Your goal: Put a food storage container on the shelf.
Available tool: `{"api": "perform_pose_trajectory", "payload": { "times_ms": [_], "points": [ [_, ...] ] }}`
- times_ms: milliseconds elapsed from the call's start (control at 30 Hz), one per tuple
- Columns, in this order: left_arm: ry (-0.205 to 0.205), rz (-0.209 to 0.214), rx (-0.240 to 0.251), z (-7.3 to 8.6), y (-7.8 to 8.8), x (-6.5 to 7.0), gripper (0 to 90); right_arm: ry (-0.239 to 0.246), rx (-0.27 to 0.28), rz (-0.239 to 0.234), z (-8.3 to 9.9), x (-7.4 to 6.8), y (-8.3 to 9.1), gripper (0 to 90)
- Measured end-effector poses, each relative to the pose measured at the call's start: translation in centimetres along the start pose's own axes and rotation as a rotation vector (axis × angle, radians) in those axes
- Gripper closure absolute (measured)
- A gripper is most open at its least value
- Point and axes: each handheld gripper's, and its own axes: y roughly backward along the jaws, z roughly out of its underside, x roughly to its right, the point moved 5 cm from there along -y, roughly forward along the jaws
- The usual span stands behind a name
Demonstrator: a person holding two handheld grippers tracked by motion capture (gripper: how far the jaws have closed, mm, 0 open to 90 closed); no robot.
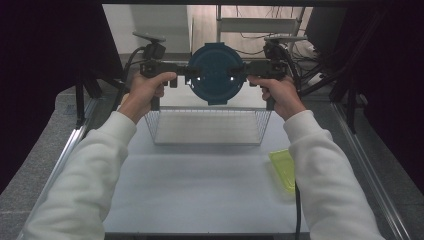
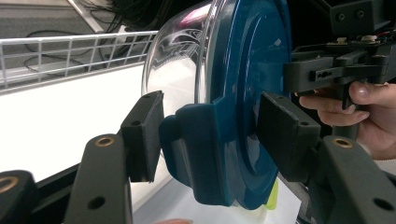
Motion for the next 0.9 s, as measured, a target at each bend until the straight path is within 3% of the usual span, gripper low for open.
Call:
{"api": "perform_pose_trajectory", "payload": {
  "times_ms": [233,400,900],
  "points": [
    [0.006,0.004,-0.016,-0.3,-0.8,-1.7,42.5,-0.014,-0.009,0.001,-0.5,1.4,-1.5,35.4],
    [0.036,0.004,-0.029,-0.3,-1.7,-3.2,42.3,-0.045,-0.022,0.001,-0.7,2.4,-2.5,35.4],
    [0.093,0.026,-0.042,0.9,-2.9,-5.3,42.1,-0.074,-0.071,0.026,-0.1,4.0,-4.2,35.3]
  ]
}}
